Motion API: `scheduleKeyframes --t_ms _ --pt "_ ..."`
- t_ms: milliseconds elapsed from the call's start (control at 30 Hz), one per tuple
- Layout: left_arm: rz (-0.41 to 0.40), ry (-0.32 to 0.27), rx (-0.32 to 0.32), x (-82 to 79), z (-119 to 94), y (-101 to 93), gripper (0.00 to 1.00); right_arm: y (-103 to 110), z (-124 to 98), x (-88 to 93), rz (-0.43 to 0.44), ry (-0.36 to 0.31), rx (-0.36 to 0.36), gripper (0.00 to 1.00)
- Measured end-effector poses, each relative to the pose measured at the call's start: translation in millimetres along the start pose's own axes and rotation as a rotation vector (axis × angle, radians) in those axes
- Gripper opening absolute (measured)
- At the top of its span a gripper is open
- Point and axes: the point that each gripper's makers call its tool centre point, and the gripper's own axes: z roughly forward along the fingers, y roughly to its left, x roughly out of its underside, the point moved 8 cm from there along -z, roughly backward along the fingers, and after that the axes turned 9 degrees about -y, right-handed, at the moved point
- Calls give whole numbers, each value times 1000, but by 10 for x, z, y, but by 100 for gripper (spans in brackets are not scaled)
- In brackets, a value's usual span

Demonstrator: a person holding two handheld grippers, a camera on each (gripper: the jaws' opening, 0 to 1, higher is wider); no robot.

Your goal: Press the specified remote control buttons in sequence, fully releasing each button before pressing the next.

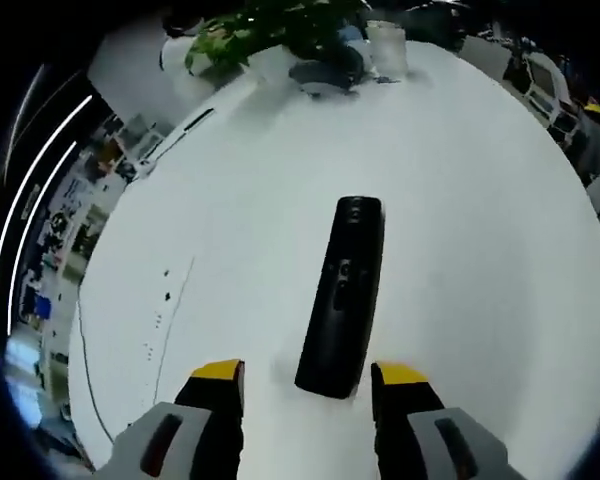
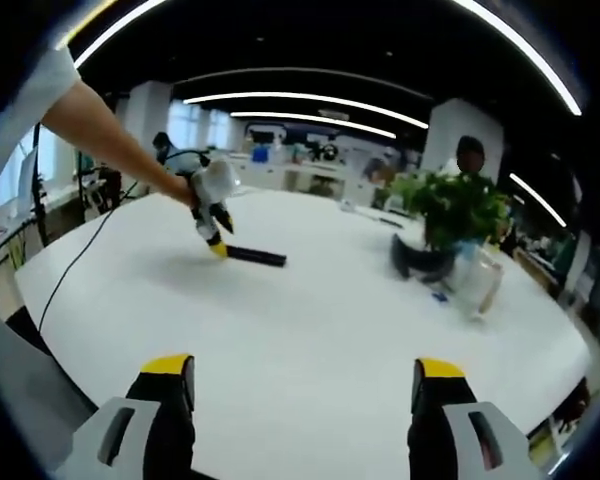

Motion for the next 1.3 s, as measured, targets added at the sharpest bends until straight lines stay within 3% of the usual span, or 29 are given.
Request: scheduleKeyframes --t_ms 67,100,133,200,300,367,600,700,733,800,867,1033,1233,1300 --pt "-127 -75 -4 -6 -110 -36 54 -8 -7 -13 7 -16 3 89" --pt "-151 -93 -5 -7 -142 -44 55 -9 -10 -16 6 -17 3 89" --pt "-248 -169 -20 -6 -282 -90 55 -8 -9 -16 7 -16 3 89" --pt "-343 -272 -37 -15 -477 -172 58 4 -19 -31 7 -28 -6 90" --pt "-409 -406 -69 -23 -767 -327 65 11 -35 -56 11 -50 -15 90" --pt "-430 -450 -78 1 -949 -478 70 10 -39 -64 17 -58 -15 91" --pt "-465 -554 -173 156 -1449 -884 81 -5 -94 -121 46 -111 -16 91" --pt "-550 -591 -205 269 -1697 -1119 81 -2 -92 -115 46 -110 -13 92" --pt "-567 -628 -226 293 -1795 -1199 82 1 -93 -117 46 -112 -14 94" --pt "-597 -645 -221 362 -1937 -1355 87 12 -100 -125 45 -119 -14 97" --pt "-633 -686 -257 411 -2079 -1483 91 9 -104 -127 45 -124 -12 98" --pt "-707 -746 -334 507 -2309 -1858 91 -14 -118 -142 61 -142 -8 98" --pt "-688 -730 -454 746 -2451 -2187 93 -33 -140 -171 66 -153 -23 99" --pt "-701 -733 -465 840 -2460 -2263 93 -50 -156 -192 86 -167 -24 99"
